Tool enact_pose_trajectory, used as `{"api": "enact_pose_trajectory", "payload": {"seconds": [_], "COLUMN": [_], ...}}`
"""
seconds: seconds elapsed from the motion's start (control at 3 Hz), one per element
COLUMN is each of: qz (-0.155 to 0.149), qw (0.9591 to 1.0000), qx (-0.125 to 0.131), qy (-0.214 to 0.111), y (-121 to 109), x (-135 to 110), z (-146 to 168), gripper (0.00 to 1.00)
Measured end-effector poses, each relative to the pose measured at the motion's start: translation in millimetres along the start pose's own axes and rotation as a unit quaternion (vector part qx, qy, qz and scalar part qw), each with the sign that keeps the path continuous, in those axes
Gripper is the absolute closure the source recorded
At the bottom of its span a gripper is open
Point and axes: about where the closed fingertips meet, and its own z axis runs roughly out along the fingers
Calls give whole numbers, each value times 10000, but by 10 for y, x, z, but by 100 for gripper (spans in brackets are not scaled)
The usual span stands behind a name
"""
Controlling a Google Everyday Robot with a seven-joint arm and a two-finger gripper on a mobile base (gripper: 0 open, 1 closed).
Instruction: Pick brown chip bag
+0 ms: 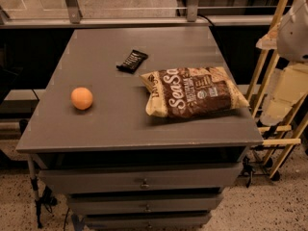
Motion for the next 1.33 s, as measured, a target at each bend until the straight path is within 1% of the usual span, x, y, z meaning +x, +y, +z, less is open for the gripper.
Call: {"api": "enact_pose_trajectory", "payload": {"seconds": [0.33,0.67,1.0,1.33], "qz": [-419,-920,-959,-1055], "qw": [9985,9930,9913,9892], "qx": [-252,-553,-673,-815], "qy": [-246,-488,-601,-605], "y": [-169,-405,-454,-426], "x": [-139,-386,-522,-702], "z": [193,554,794,1067], "gripper": [0,0,0,0]}}
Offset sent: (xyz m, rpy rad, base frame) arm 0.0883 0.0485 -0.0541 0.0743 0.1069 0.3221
